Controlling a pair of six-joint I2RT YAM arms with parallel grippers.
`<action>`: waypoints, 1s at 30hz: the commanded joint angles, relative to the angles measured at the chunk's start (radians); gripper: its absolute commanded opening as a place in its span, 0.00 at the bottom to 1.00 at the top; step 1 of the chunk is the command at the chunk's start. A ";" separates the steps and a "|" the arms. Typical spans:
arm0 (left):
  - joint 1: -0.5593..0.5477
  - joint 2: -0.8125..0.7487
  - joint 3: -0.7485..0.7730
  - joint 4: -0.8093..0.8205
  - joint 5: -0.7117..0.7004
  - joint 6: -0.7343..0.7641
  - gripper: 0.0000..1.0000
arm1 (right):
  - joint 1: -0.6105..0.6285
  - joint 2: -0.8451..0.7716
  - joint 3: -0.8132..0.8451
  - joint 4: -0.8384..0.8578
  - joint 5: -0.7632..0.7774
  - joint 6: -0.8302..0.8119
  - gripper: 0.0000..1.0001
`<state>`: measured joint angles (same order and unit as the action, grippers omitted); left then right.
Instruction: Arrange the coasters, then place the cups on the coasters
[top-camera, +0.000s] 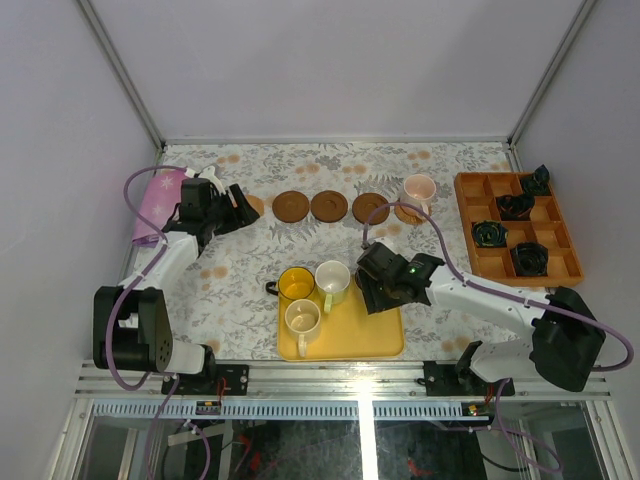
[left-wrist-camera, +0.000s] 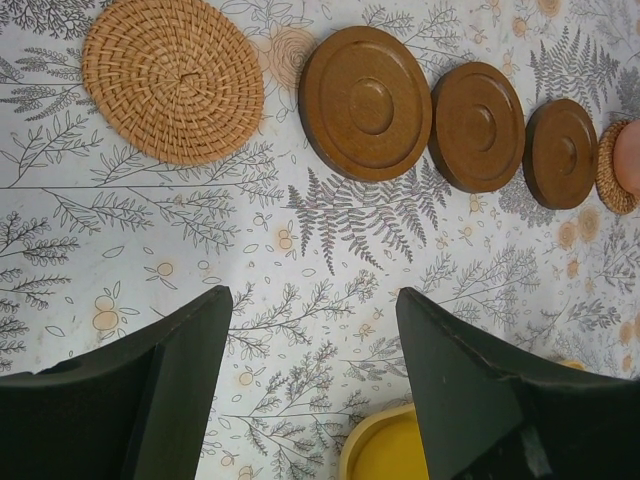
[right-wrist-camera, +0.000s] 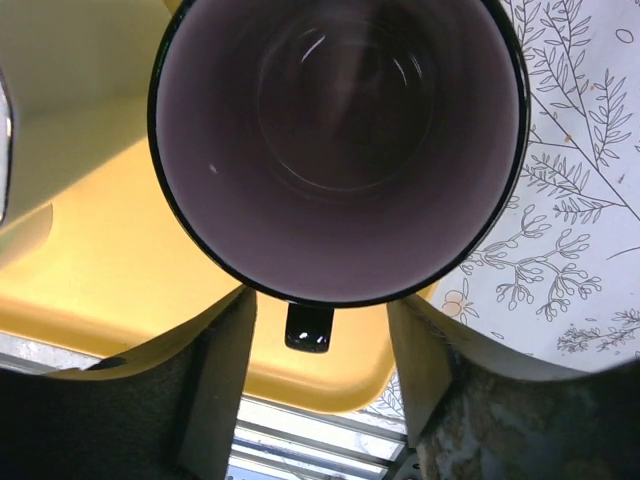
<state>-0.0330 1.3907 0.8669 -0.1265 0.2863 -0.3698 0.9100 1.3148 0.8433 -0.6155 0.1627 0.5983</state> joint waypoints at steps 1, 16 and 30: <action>-0.005 0.012 0.017 0.006 -0.022 0.021 0.67 | 0.010 0.017 0.006 0.047 0.021 -0.011 0.57; -0.010 0.013 0.006 0.013 -0.028 0.014 0.67 | 0.011 -0.017 0.019 -0.009 0.043 -0.028 0.00; -0.011 0.013 0.005 0.017 -0.044 0.016 0.67 | 0.007 -0.051 0.245 -0.048 0.391 -0.157 0.00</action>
<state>-0.0387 1.3979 0.8669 -0.1287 0.2611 -0.3679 0.9150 1.2812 0.9932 -0.7277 0.3592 0.5213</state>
